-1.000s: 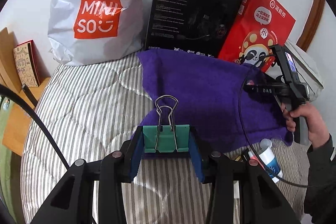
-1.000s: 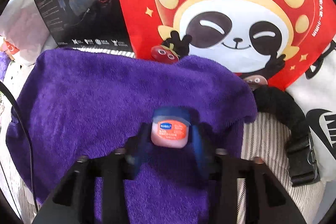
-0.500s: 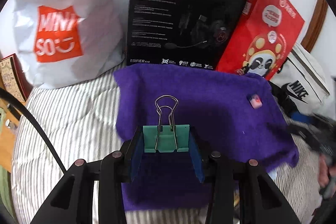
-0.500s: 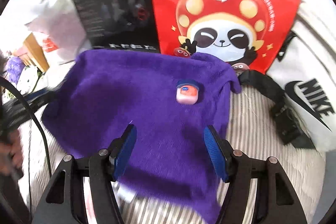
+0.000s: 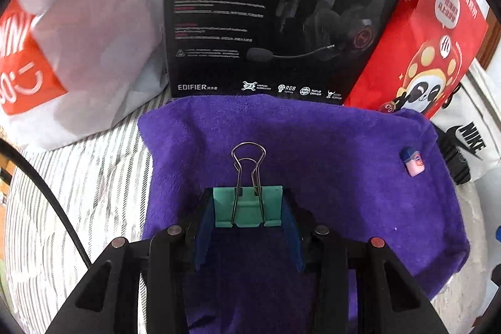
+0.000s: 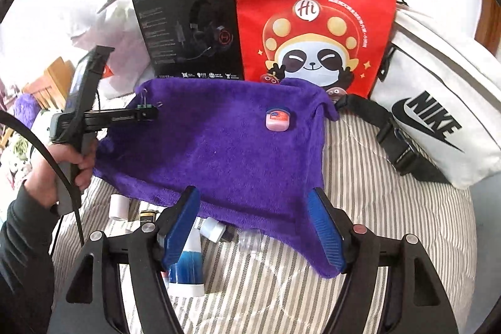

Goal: Organize rigid objects
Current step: 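Lower the binder clip onto the purple towel and open the left gripper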

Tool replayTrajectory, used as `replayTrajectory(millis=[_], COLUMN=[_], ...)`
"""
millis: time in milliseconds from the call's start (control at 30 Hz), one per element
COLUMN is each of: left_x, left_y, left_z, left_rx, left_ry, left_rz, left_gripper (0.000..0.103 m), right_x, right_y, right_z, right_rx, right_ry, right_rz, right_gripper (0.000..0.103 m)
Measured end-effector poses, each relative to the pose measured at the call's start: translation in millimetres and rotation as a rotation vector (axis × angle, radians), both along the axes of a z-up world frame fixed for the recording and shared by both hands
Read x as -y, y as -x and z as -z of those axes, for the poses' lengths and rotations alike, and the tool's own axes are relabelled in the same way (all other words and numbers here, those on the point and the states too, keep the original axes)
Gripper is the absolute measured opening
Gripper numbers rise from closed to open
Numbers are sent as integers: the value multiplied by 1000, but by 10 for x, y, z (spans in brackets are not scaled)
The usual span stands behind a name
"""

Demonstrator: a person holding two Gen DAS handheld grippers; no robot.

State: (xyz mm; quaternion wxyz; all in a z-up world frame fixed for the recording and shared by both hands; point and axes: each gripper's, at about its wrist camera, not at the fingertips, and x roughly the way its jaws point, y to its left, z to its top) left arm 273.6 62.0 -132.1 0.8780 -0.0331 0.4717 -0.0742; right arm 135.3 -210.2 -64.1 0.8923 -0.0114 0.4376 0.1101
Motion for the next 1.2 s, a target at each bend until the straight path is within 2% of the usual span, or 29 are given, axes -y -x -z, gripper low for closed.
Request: replayTrajectory(millis=[300,333,400,433,467,533,633,700,933,1000,1100,1200], left_x=[278,310,372,407,460,511,481,418,272,362,419,476], left_y=[-66,-65,-59,-44,-14,34,112,231,847,1088,1316,1488], left_z=[66,67,70,81,76,63,16,-66,-532,-613,-599,-465], left_rx=[-37,-39,-43,-48,-45,-36,-44,-28,65,73,50,11], left_ry=[-111,-126,-142,-142,-147,-167,-93,-59,-52,-66,-91,-97], left_rz=[33,40,52,66,78,72,59,44,67,93,115,118], left_gripper=[39,41,52,62,65,65,65,65,65,65,65,65], right_x=[125,130,134,135,135,141,147,140,118,121,112,105], right_y=[107,128,166,201,228,296,407,454,528,531,513,532], right_z=[11,15,7,-10,-21,-48,-73,-80,-120,-95,-35,25], right_rx=[-6,-10,-10,-3,1,9,15,12,14,1,-20,-34], right_ry=[-22,-23,-29,-32,-31,-35,-35,-31,-26,-42,-48,-59], right_rz=[39,43,45,45,46,50,49,46,25,18,9,-1], right_gripper=[71,71,71,71,71,71,72,72,72,73,73,73])
